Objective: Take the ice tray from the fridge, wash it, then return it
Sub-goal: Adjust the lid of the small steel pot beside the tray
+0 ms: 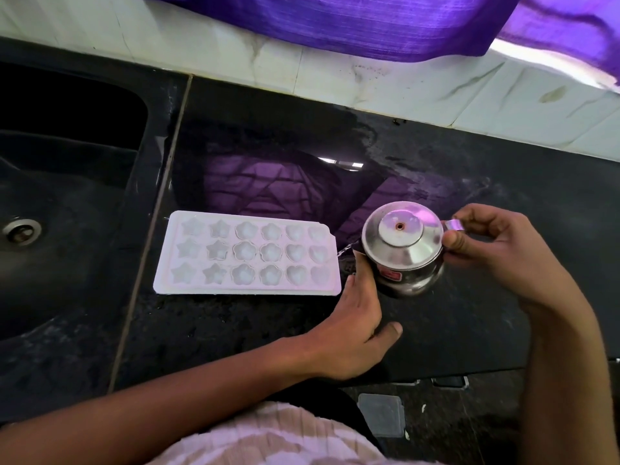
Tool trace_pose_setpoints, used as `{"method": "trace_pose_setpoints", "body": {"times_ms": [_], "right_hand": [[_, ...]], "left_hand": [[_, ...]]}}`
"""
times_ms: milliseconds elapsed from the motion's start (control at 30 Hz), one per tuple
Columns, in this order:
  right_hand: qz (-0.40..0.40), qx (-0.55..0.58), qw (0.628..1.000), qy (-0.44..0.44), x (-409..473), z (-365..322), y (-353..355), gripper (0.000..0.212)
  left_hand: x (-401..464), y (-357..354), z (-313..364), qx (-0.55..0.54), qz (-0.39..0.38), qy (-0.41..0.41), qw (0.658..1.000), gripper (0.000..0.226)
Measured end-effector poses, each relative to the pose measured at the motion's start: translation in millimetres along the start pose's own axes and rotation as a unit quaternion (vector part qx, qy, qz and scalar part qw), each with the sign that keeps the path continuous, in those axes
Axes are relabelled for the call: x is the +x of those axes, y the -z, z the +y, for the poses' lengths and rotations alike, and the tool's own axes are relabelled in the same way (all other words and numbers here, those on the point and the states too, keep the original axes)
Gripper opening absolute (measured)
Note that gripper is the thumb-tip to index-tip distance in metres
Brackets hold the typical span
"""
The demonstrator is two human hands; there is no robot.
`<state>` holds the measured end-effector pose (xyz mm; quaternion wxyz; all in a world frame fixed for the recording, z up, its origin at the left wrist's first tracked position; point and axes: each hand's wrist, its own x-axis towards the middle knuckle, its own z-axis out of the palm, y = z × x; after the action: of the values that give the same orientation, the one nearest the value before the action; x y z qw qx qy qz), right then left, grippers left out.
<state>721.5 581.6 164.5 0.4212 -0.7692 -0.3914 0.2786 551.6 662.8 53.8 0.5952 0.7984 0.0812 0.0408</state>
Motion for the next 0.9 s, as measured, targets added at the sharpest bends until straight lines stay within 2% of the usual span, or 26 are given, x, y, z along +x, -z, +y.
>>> {"method": "trace_pose_setpoints", "body": {"times_ms": [167, 300, 367, 667, 767, 900], "right_hand": [[0.024, 0.023, 0.999, -0.002, 10.1, -3.0, -6.6, 0.059], [0.042, 0.012, 0.999, -0.003, 22.5, -12.2, -21.2, 0.034], [0.045, -0.017, 0.999, -0.010, 28.7, -15.0, -27.5, 0.029], [0.050, -0.110, 0.993, -0.010, 50.2, -24.0, -40.6, 0.043], [0.052, -0.141, 0.988, -0.016, 53.8, -24.9, -40.7, 0.054], [0.056, -0.148, 0.987, -0.015, 54.7, -25.0, -40.8, 0.053]], "left_hand": [[2.7, 5.5, 2.4, -0.032, 0.058, -0.008, 0.998, 0.102], [10.4, 12.9, 0.3, -0.085, 0.104, 0.002, 0.991, 0.102], [14.0, 16.2, -2.2, -0.099, 0.123, 0.002, 0.988, 0.099], [22.2, 25.9, -13.3, -0.156, 0.139, 0.020, 0.978, 0.092], [22.3, 26.8, -14.7, -0.172, 0.134, 0.018, 0.976, 0.084], [22.6, 27.8, -13.9, -0.184, 0.138, 0.015, 0.973, 0.081]]}}
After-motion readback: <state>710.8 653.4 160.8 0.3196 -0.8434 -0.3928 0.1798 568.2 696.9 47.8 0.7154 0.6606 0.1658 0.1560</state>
